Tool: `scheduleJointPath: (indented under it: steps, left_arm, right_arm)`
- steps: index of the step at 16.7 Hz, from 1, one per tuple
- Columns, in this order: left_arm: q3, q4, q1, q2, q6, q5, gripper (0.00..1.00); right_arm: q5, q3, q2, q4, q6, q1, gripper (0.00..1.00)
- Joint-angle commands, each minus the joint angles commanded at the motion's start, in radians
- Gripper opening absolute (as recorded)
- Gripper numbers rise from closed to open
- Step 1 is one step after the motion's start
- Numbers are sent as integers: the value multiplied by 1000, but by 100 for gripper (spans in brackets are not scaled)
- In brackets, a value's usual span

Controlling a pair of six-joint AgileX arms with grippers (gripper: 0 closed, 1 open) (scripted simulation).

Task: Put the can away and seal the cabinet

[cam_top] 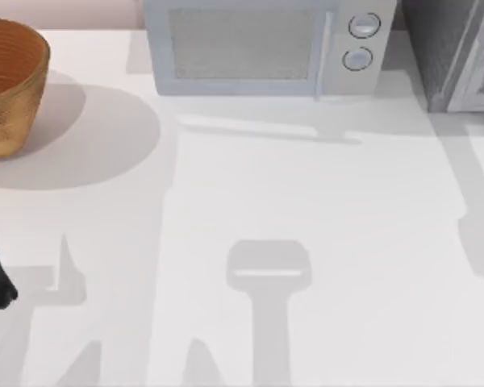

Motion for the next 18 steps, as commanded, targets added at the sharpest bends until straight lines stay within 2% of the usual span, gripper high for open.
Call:
scheduleJointPath:
  steps: [4, 17, 18]
  left_arm:
    - [0, 0, 0, 0, 0, 0, 100]
    - [0, 0, 0, 0, 0, 0, 100]
    - [0, 0, 0, 0, 0, 0, 100]
  right_arm:
    - [0, 0, 0, 0, 0, 0, 0]
    - [0, 0, 0, 0, 0, 0, 98]
    - [0, 0, 0, 0, 0, 0, 100]
